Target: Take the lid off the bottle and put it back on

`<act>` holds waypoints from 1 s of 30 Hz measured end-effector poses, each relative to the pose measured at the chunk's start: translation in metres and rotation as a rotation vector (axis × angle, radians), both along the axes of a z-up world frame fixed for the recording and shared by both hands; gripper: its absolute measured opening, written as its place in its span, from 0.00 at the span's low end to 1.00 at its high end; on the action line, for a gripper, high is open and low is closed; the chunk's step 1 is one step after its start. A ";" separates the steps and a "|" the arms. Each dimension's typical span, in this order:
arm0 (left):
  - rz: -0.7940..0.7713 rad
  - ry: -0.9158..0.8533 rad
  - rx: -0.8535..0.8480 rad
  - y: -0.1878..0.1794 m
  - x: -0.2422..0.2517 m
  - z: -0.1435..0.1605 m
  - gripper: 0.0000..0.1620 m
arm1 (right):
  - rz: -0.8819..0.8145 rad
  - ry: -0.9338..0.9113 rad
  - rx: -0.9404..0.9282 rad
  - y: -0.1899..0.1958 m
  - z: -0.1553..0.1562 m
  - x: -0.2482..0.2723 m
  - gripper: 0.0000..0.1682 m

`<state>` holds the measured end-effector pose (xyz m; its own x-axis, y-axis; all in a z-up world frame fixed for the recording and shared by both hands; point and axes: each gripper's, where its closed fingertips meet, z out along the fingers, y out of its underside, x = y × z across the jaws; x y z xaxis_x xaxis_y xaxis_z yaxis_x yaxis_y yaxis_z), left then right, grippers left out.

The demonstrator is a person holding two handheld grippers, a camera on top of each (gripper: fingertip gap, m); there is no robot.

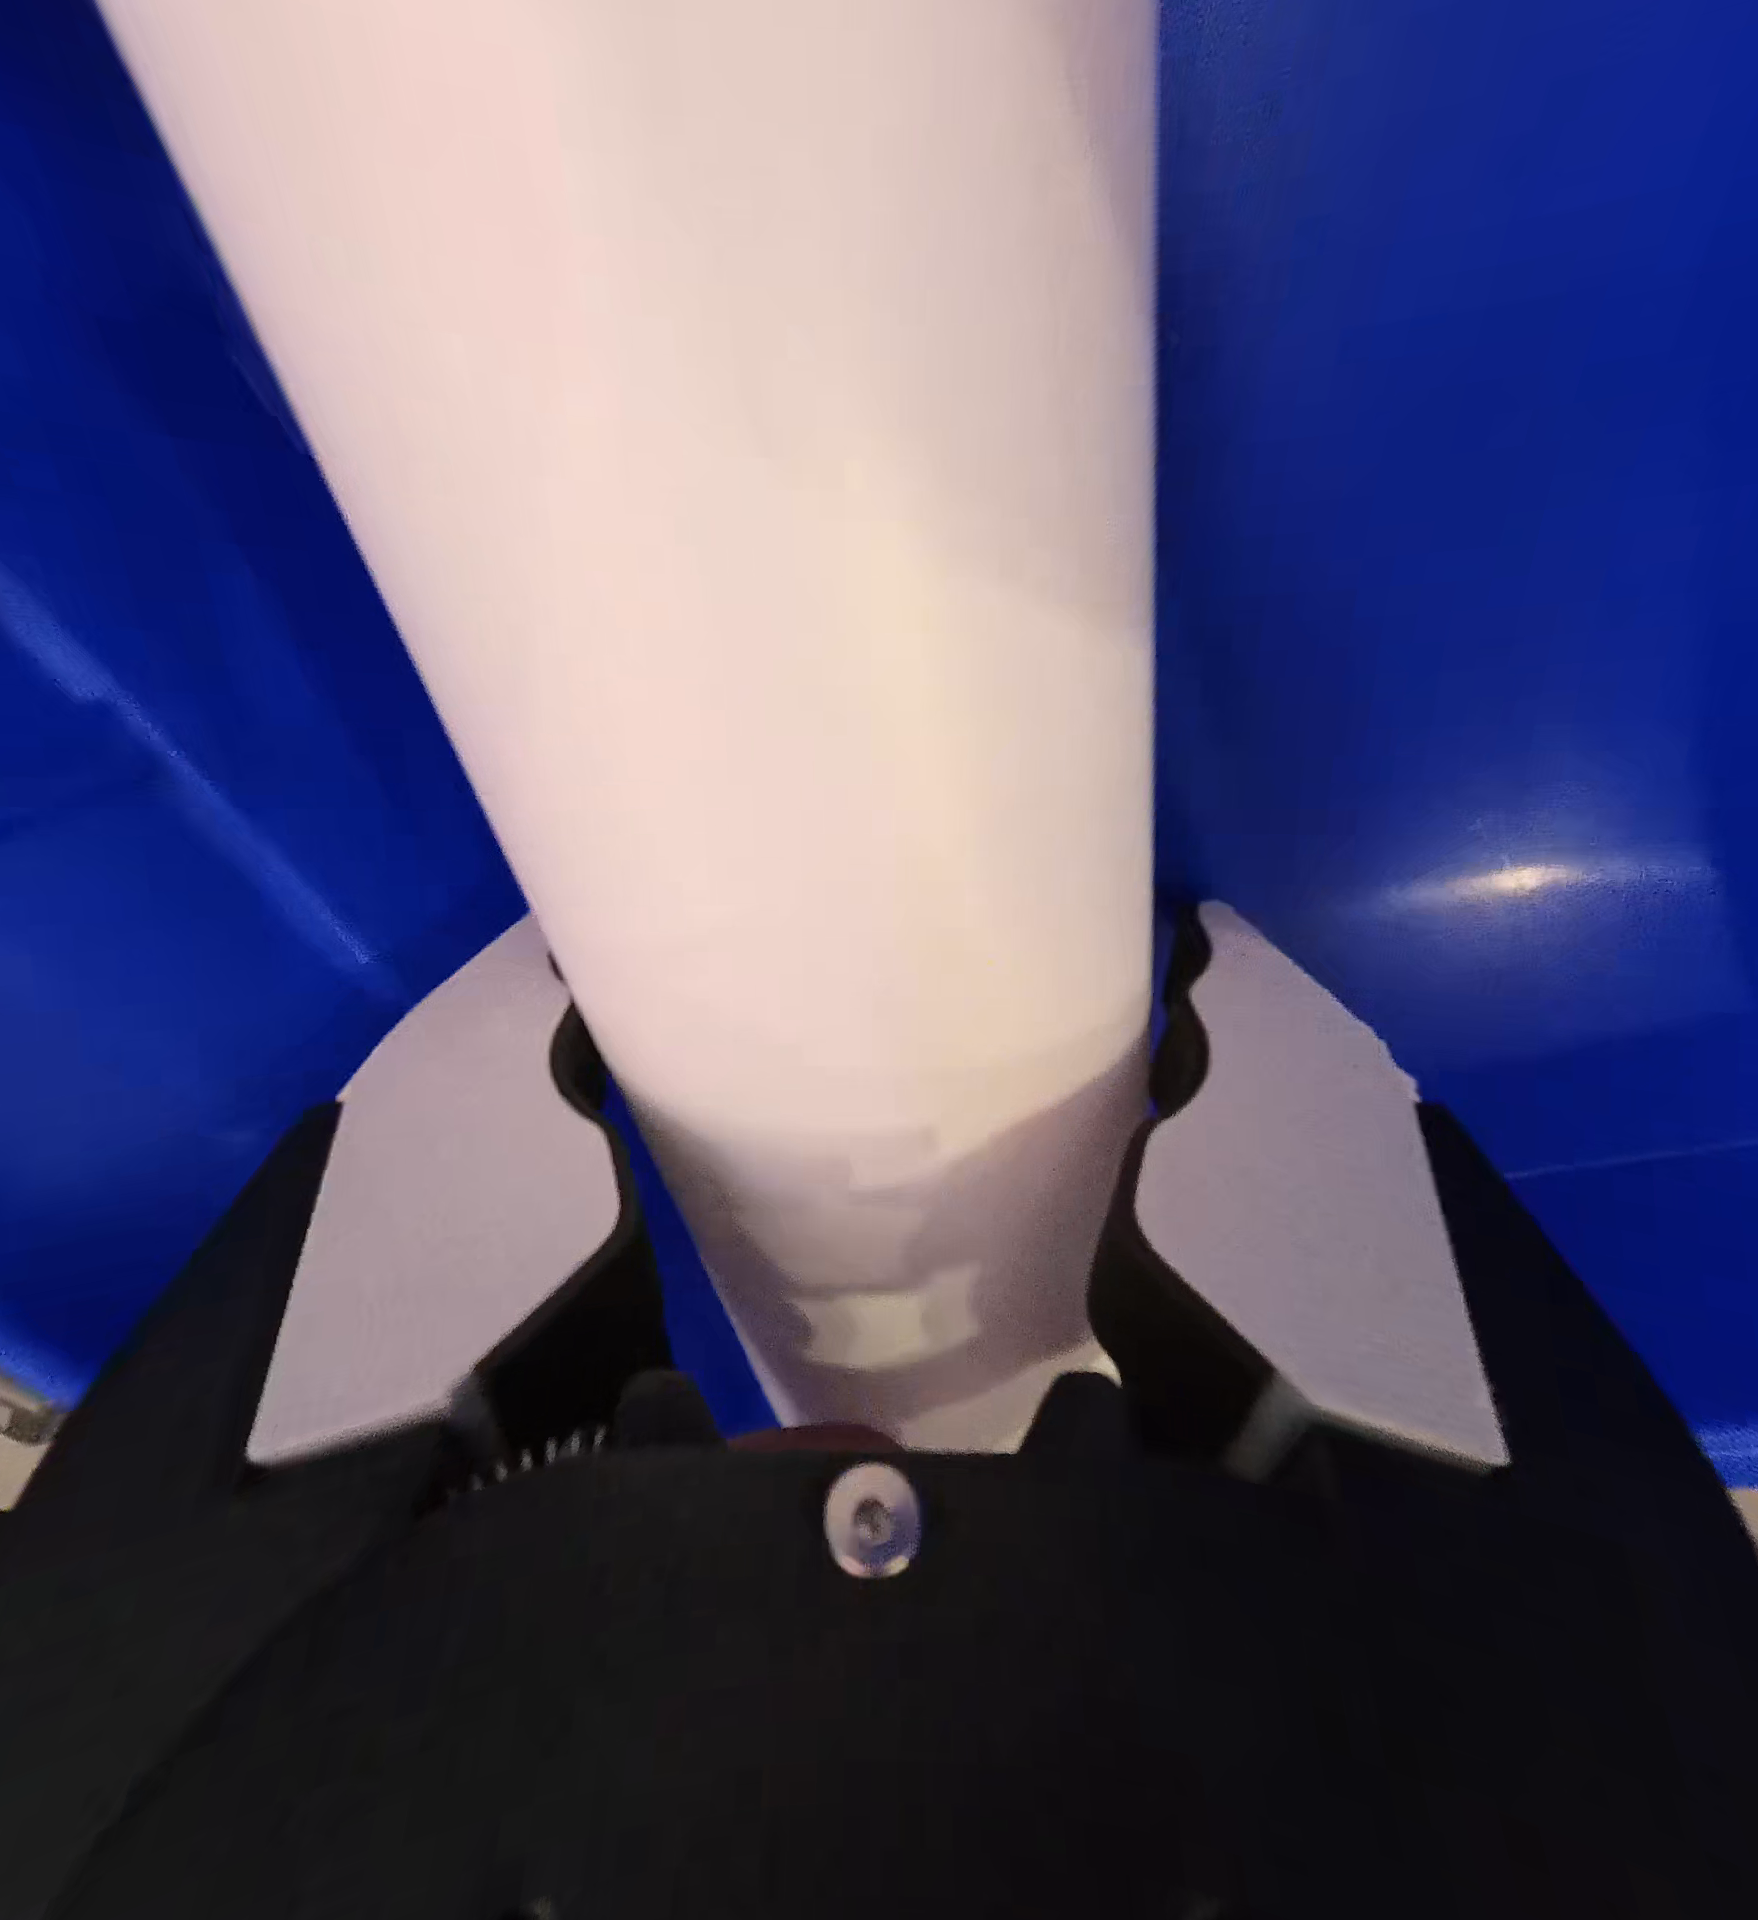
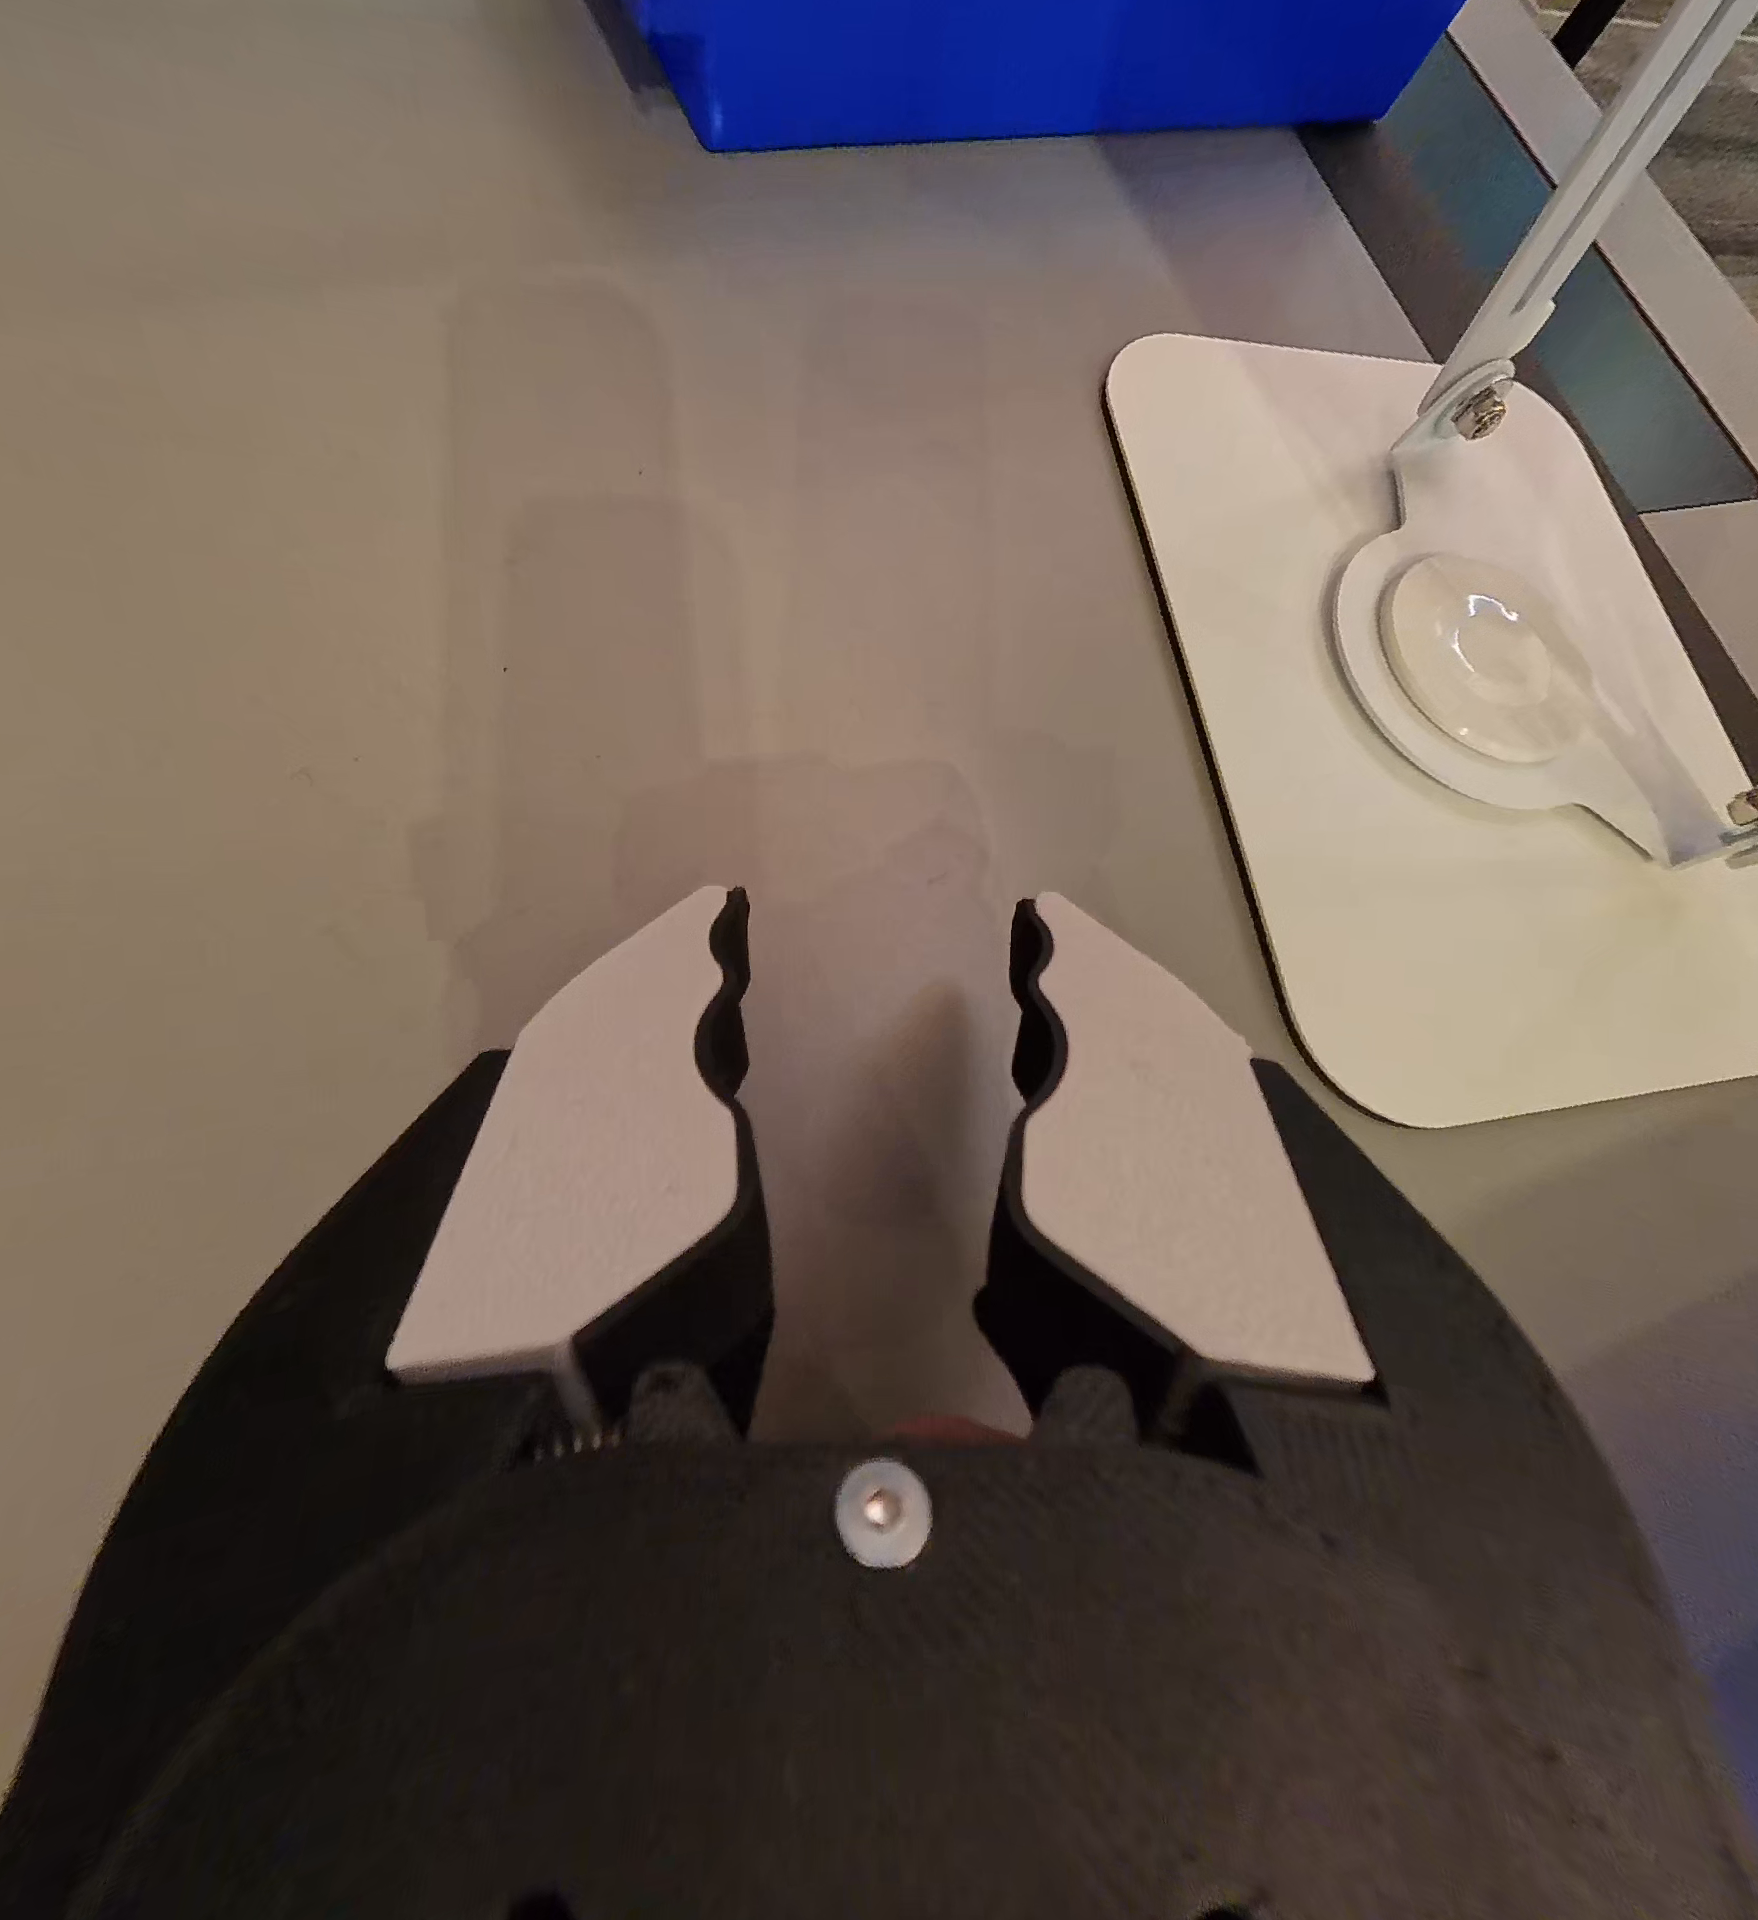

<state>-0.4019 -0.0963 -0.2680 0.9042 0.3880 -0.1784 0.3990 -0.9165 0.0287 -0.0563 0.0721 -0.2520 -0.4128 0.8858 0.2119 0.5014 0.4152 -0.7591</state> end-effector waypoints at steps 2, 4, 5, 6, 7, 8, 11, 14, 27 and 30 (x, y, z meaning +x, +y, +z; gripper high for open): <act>-0.029 -0.028 -0.016 0.005 -0.003 -0.001 0.64 | 0.001 -0.003 0.002 0.000 -0.001 0.000 0.29; -0.058 -0.036 -0.044 0.007 -0.004 0.000 0.64 | 0.002 -0.006 0.003 0.000 -0.001 0.000 0.29; -0.080 -0.026 -0.047 0.010 -0.005 0.000 0.64 | 0.003 -0.007 0.003 0.000 -0.001 0.000 0.29; -0.095 -0.018 -0.049 0.011 -0.005 0.001 0.63 | 0.003 -0.007 0.003 -0.001 -0.001 0.000 0.29; -0.103 -0.008 -0.045 0.012 -0.006 0.001 0.63 | 0.004 -0.008 0.003 -0.001 -0.001 0.000 0.29; -0.110 0.015 -0.029 0.015 -0.008 0.002 0.63 | 0.004 -0.007 0.003 -0.001 -0.001 0.000 0.29; -0.109 0.071 0.053 0.019 -0.011 0.008 0.62 | 0.005 -0.006 0.003 -0.001 -0.001 0.000 0.29; -0.090 0.143 0.170 0.021 -0.013 0.022 0.62 | 0.005 -0.004 0.000 -0.001 -0.001 0.000 0.29; -0.257 0.397 0.888 0.020 0.081 0.165 0.62 | 0.003 0.047 -0.033 -0.001 0.009 0.000 0.33; -0.372 0.379 1.005 0.033 0.141 0.176 0.62 | 0.032 0.136 -0.127 -0.011 0.030 0.001 0.38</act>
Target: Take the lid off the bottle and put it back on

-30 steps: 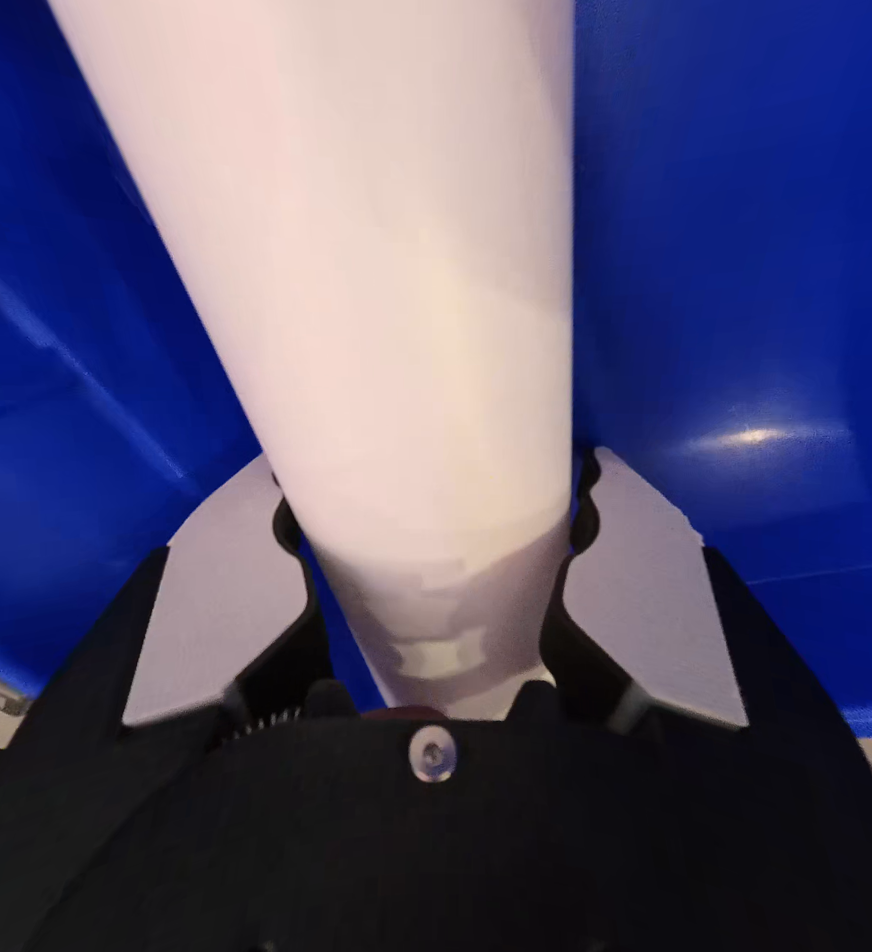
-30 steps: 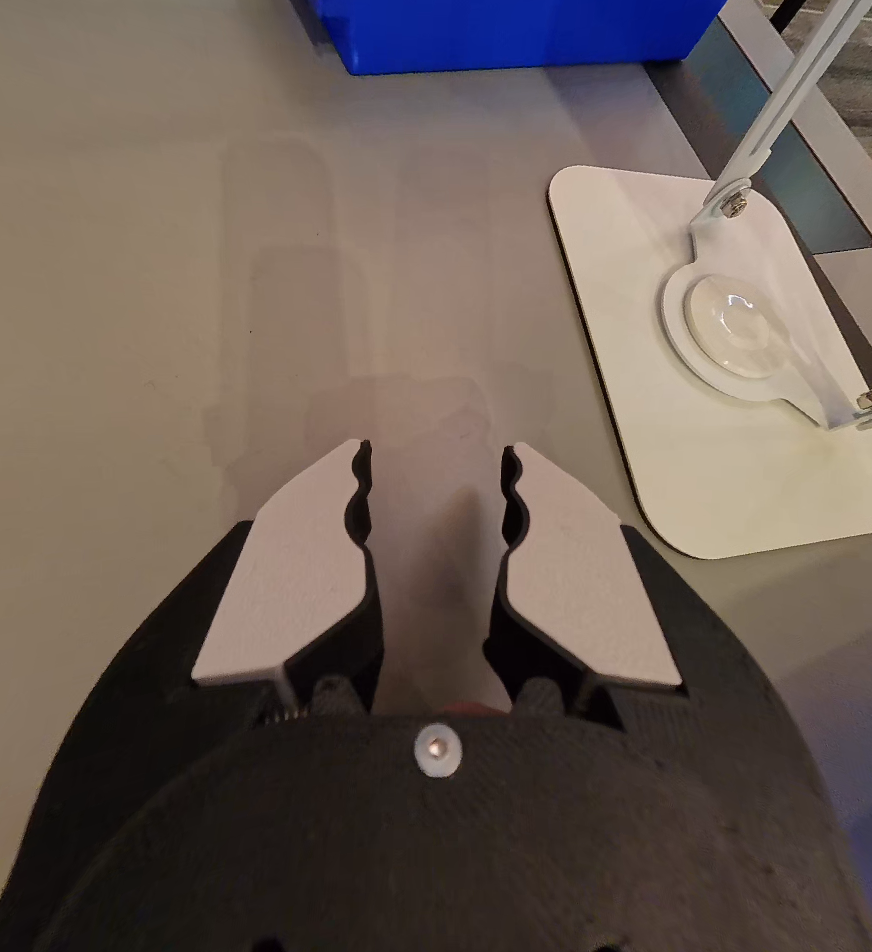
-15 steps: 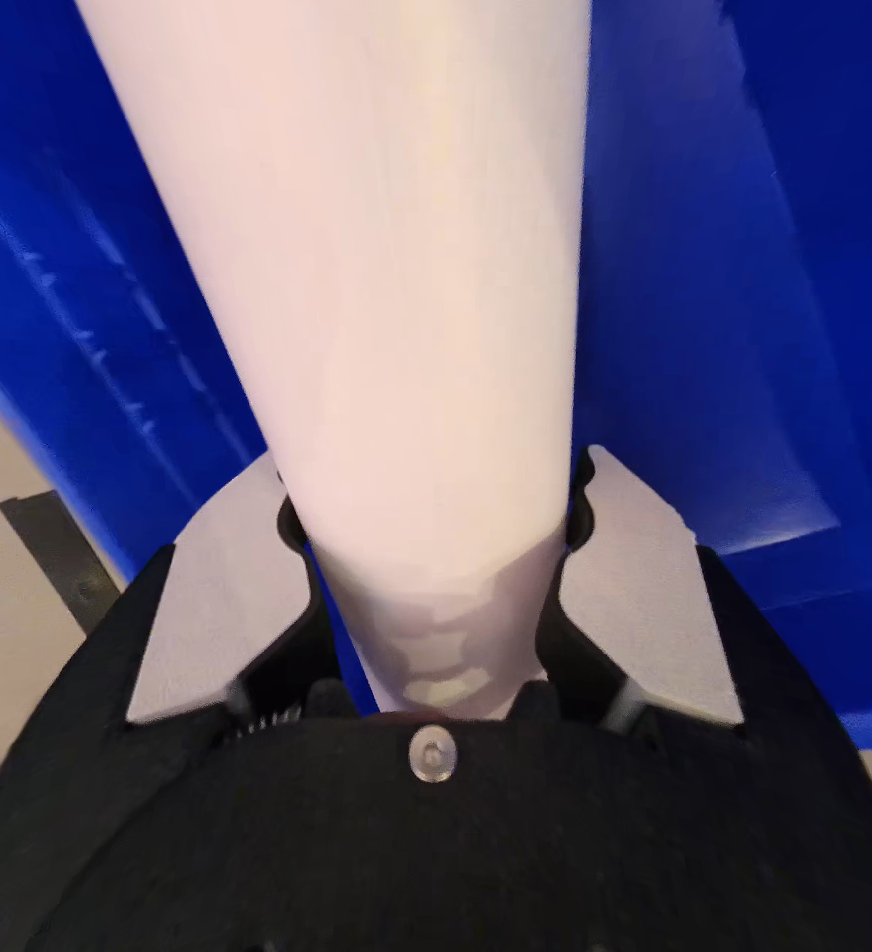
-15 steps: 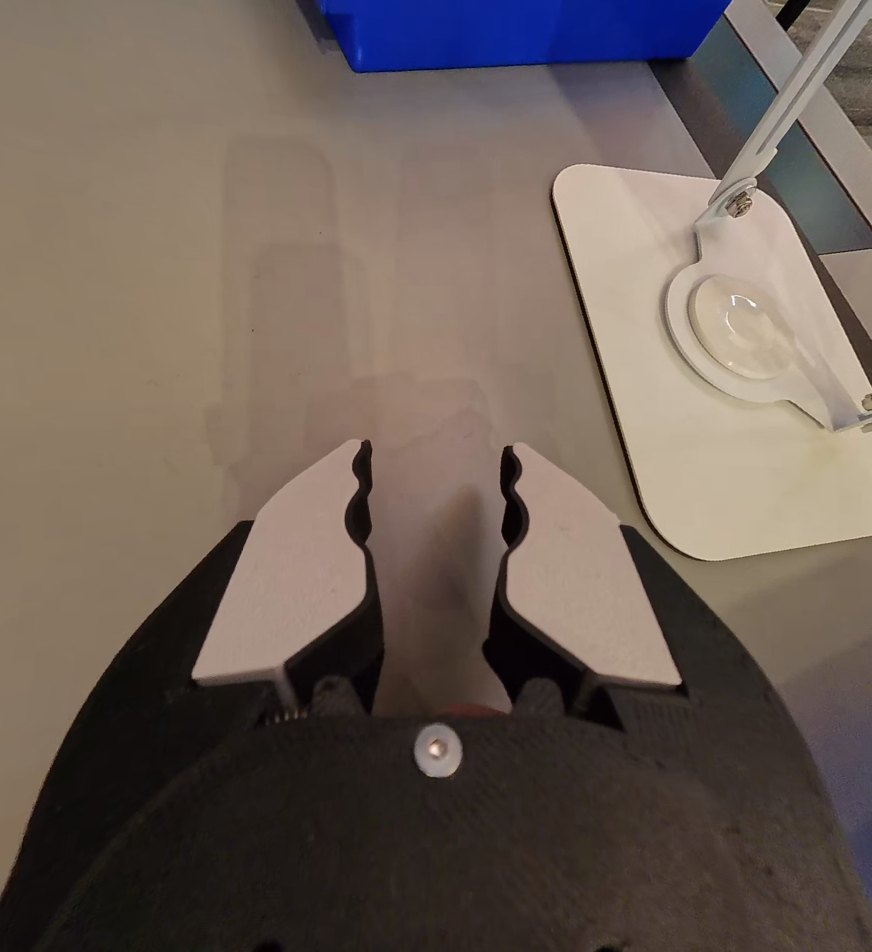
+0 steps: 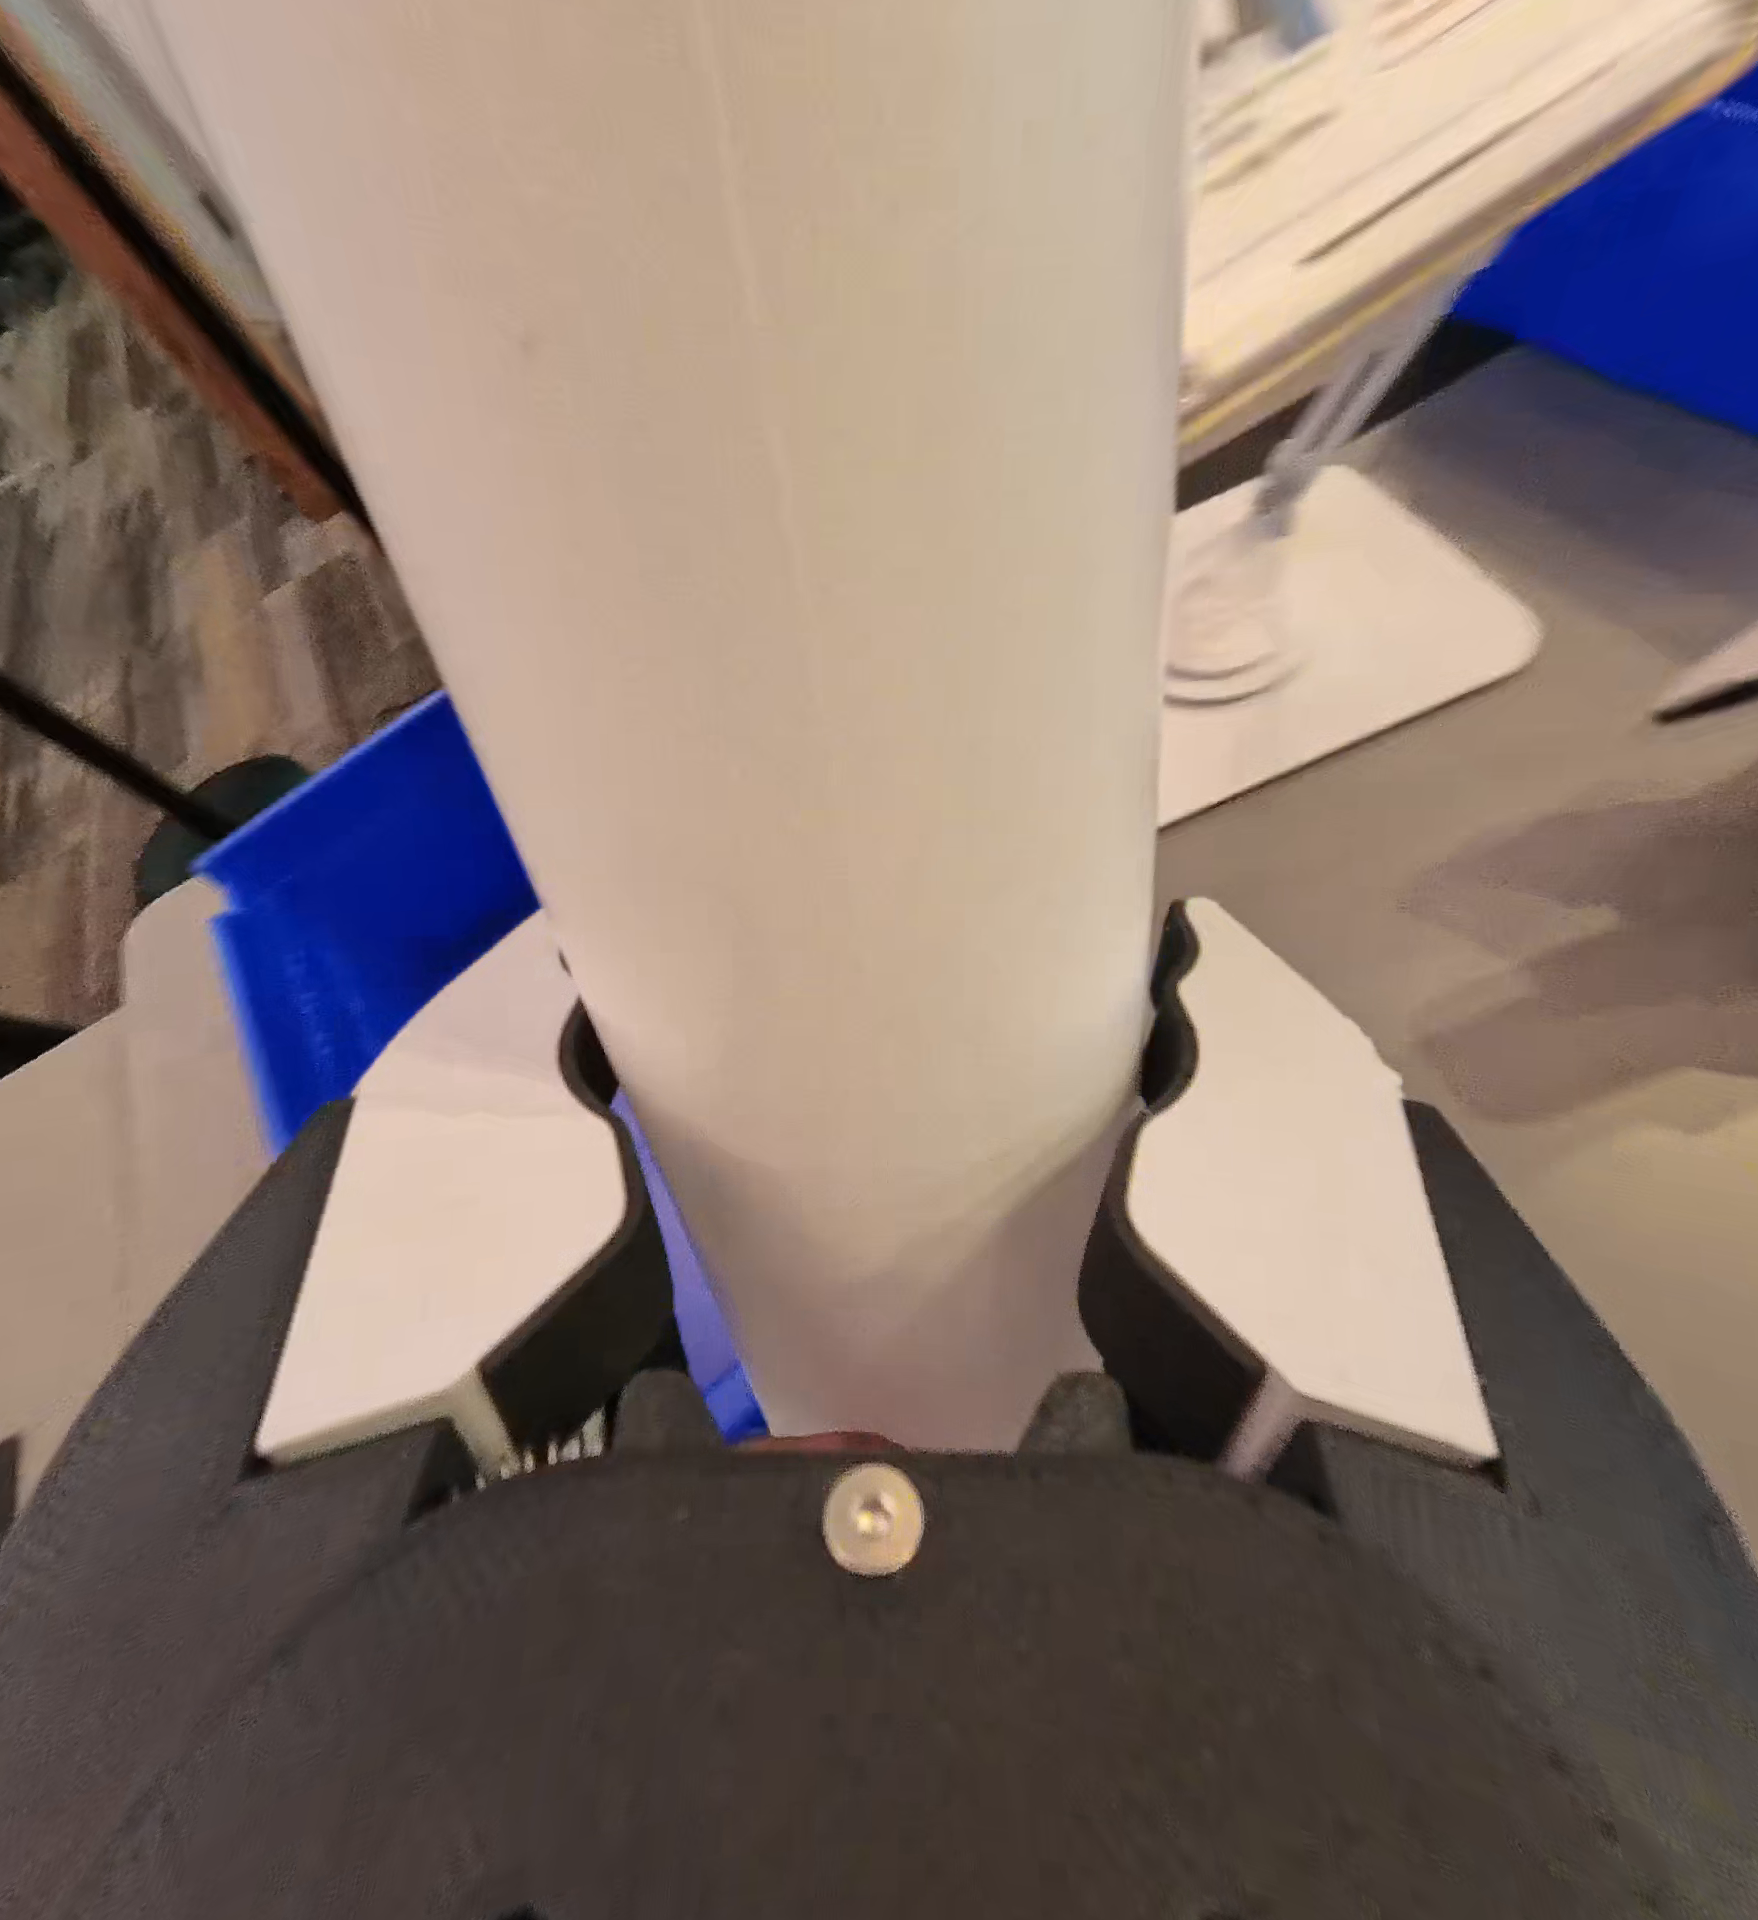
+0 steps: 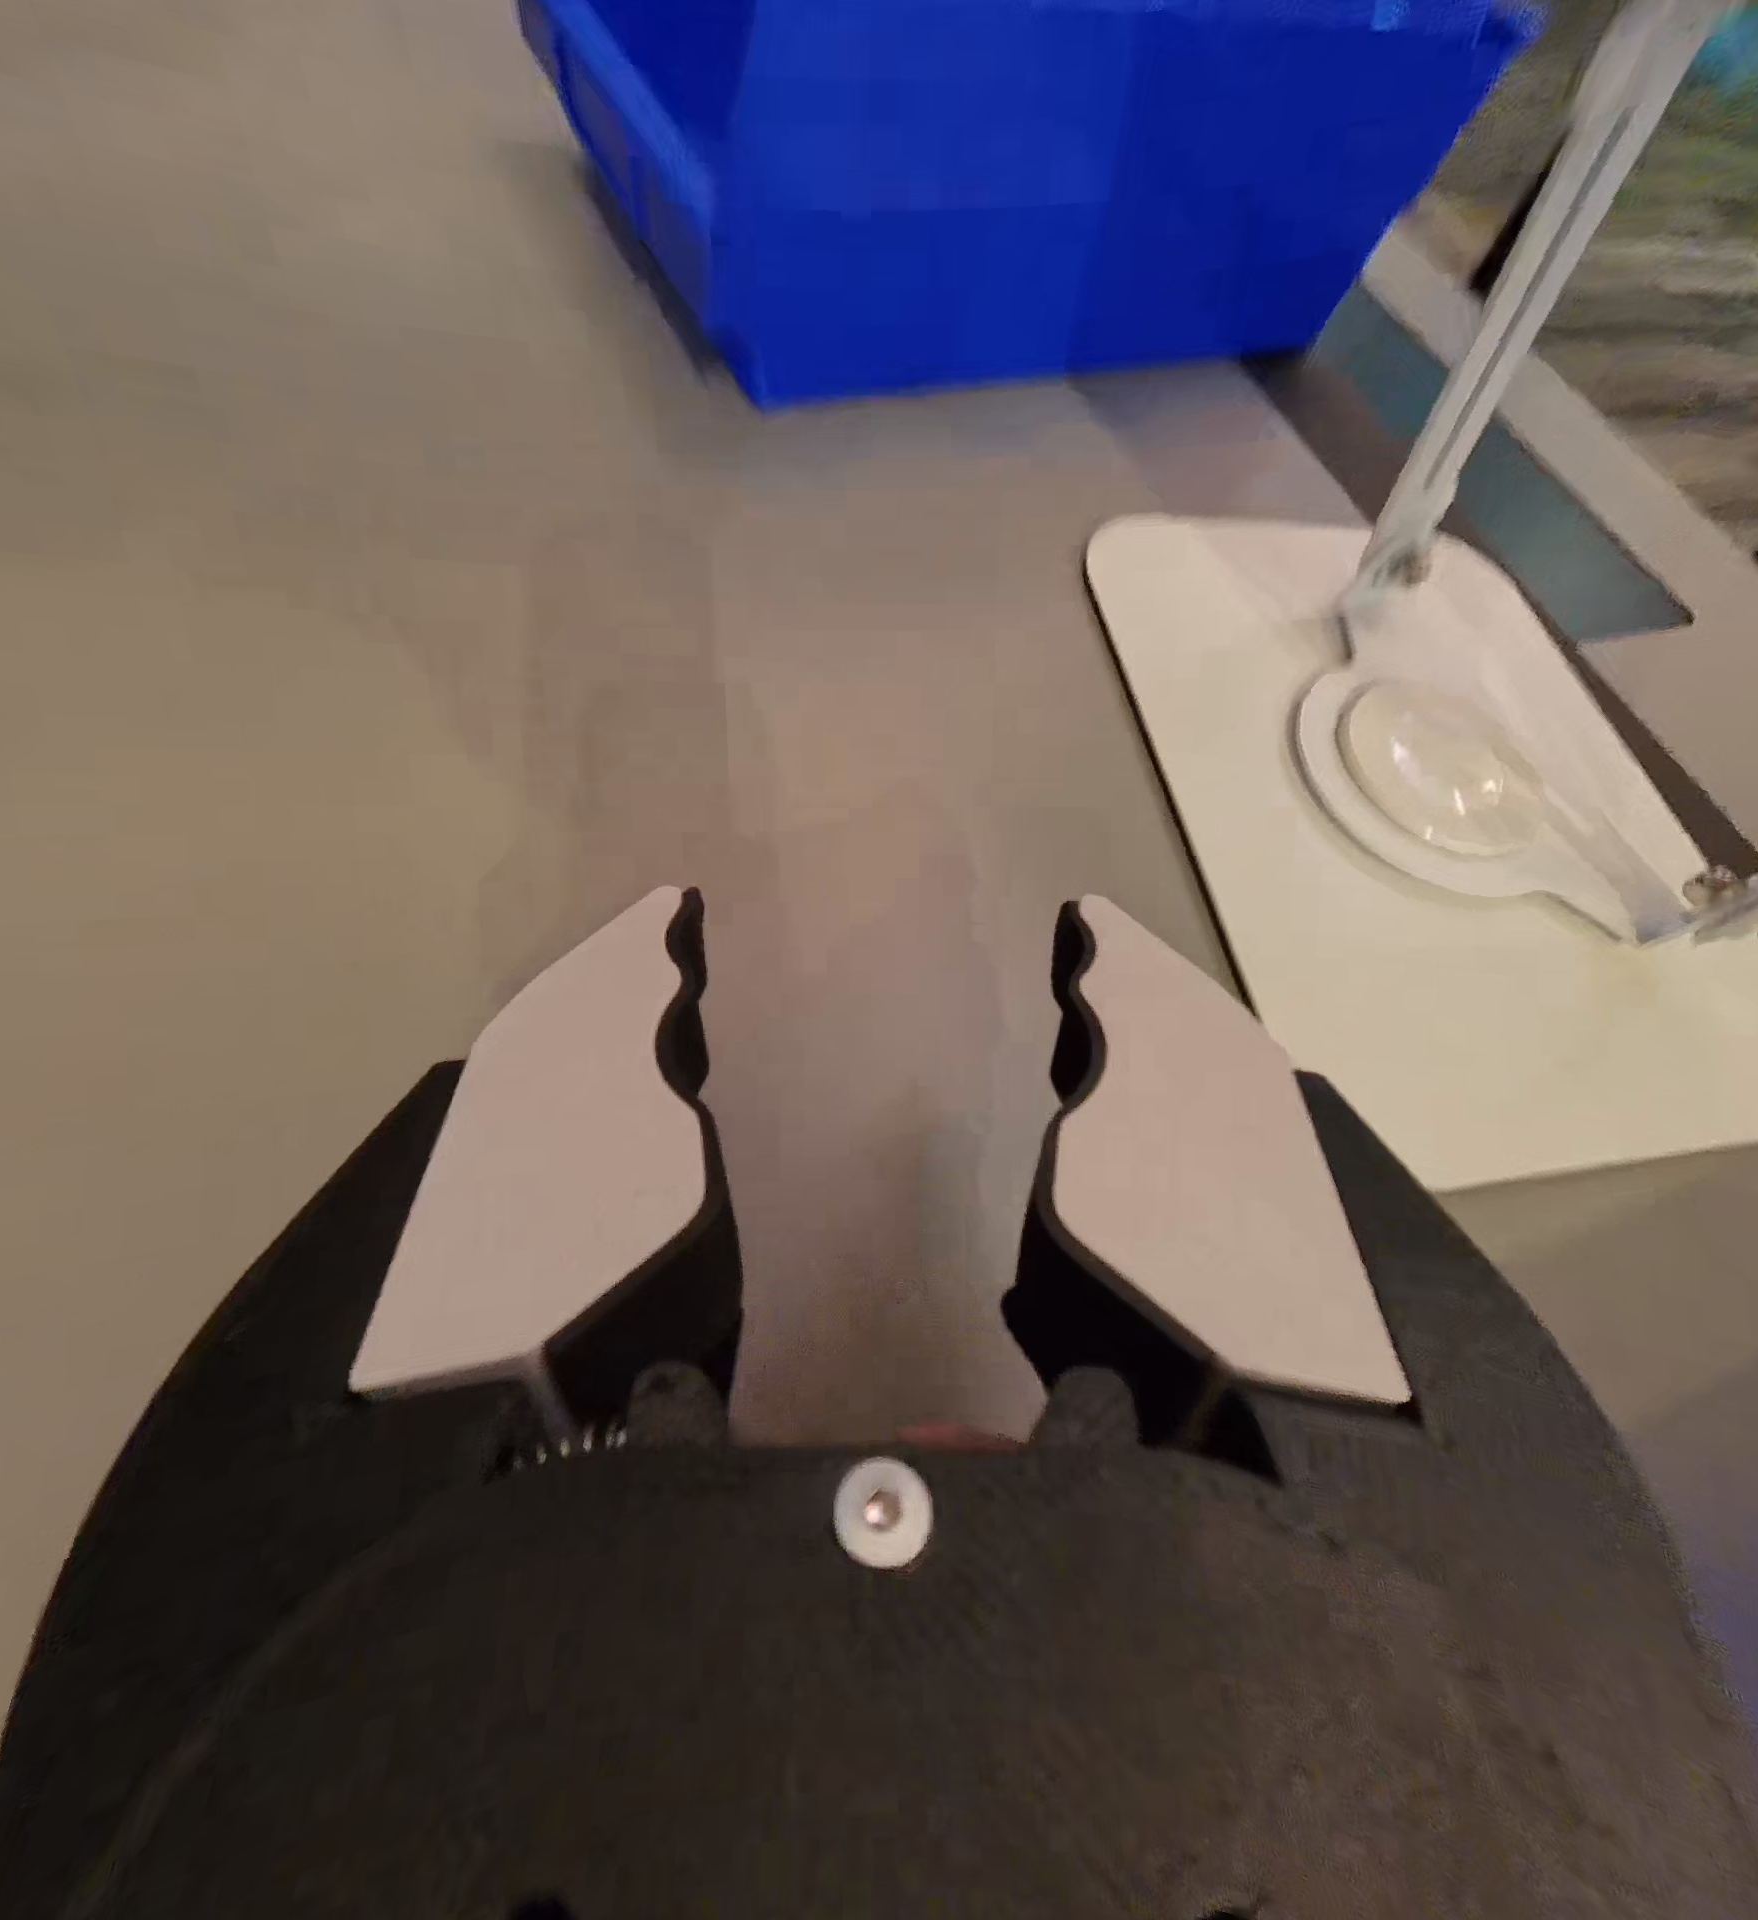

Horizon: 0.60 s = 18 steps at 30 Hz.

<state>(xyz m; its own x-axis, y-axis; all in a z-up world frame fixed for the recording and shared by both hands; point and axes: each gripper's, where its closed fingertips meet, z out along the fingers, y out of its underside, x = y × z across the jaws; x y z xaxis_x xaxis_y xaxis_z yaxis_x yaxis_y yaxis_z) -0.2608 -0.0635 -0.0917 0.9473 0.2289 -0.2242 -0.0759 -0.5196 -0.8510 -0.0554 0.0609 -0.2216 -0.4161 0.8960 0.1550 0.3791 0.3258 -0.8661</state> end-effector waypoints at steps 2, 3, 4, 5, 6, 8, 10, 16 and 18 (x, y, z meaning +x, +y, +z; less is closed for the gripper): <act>-0.080 0.055 0.022 0.010 0.037 0.000 0.62 | 0.018 0.070 -0.080 -0.006 0.022 0.002 0.41; -0.126 0.064 0.058 0.017 0.056 0.002 0.62 | 0.033 0.102 -0.116 -0.008 0.033 0.004 0.42; -0.165 0.032 0.088 0.025 0.076 0.001 0.62 | 0.054 0.141 -0.151 -0.012 0.046 0.006 0.44; -0.210 0.003 0.106 0.034 0.095 -0.002 0.62 | 0.073 0.183 -0.185 -0.015 0.058 0.009 0.45; -0.249 0.003 0.111 0.044 0.111 -0.007 0.62 | 0.095 0.222 -0.223 -0.018 0.071 0.013 0.46; -0.344 0.001 0.107 0.062 0.145 -0.020 0.62 | 0.135 0.301 -0.314 -0.023 0.098 0.022 0.49; -0.409 0.026 0.094 0.079 0.169 -0.034 0.62 | 0.157 0.365 -0.401 -0.022 0.120 0.030 0.53; -0.603 0.006 0.034 0.110 0.236 -0.073 0.62 | 0.218 0.414 -0.494 -0.025 0.142 0.041 0.68; -0.657 0.001 0.021 0.116 0.254 -0.081 0.62 | 0.240 0.380 -0.490 -0.032 0.138 0.040 0.68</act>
